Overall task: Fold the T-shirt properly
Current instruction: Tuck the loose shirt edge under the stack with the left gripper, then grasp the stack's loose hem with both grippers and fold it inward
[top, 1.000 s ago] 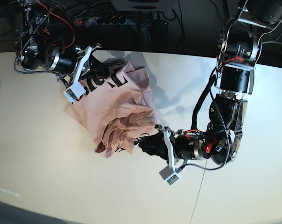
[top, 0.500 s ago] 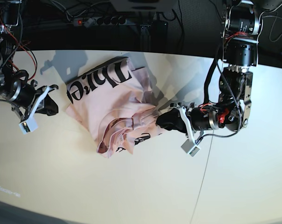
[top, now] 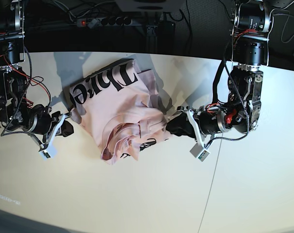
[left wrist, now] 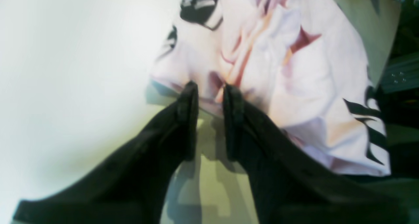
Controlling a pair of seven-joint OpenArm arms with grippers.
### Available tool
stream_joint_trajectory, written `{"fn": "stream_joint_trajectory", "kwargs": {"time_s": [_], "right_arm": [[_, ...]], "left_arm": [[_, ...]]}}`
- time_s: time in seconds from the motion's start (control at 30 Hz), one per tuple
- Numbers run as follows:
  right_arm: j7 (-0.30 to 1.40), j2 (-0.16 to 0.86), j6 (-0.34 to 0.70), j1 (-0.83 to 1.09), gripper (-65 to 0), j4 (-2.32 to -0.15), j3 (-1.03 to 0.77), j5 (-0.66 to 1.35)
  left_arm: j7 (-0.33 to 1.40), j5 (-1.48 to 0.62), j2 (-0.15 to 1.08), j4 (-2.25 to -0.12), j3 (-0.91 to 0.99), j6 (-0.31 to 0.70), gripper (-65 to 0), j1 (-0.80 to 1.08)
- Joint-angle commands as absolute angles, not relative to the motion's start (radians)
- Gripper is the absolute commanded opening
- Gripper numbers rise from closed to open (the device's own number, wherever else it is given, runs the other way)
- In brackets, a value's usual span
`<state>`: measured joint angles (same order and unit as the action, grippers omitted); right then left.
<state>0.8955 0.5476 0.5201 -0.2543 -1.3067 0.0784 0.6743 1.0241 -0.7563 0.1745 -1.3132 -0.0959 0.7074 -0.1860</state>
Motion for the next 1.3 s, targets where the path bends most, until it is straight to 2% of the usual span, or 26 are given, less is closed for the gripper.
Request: {"fn": "stream_joint_trajectory", "kwargs": {"time_s": [0.0, 0.47, 0.63, 0.83, 1.1, 1.27], "right_arm": [[0.894, 0.567, 0.59, -0.268, -65.0, -1.318, 0.071, 0.684], [0.922, 0.567, 0.59, -0.037, -65.0, -1.333, 0.064, 0.745], [0.925, 0.567, 0.59, 0.068, -65.0, -1.407, 0.064, 0.743], [0.925, 0.557, 0.588, 0.173, -65.0, -1.519, 0.062, 0.734], [0.925, 0.484, 0.588, 0.236, -65.0, -1.613, 0.048, 0.71], [0.924, 0.482, 0.588, 0.236, -65.0, -1.614, 0.017, 0.699]], "left_arm": [[0.993, -0.762, 0.178, -1.326, -0.092, 0.698, -48.7, -0.21], [0.893, -0.666, 0.178, -1.152, -0.092, 0.698, -48.6, -0.268], [0.892, -0.669, 0.171, -1.107, -0.092, 0.698, -48.6, -0.318], [0.894, -0.668, 0.1, -1.015, -0.092, 0.698, -48.6, -0.339], [0.895, -0.661, 0.056, -1.001, -0.092, 0.698, -48.6, -0.364], [0.905, -0.661, 0.07, -1.002, -0.092, 0.698, -48.6, -0.411]]}}
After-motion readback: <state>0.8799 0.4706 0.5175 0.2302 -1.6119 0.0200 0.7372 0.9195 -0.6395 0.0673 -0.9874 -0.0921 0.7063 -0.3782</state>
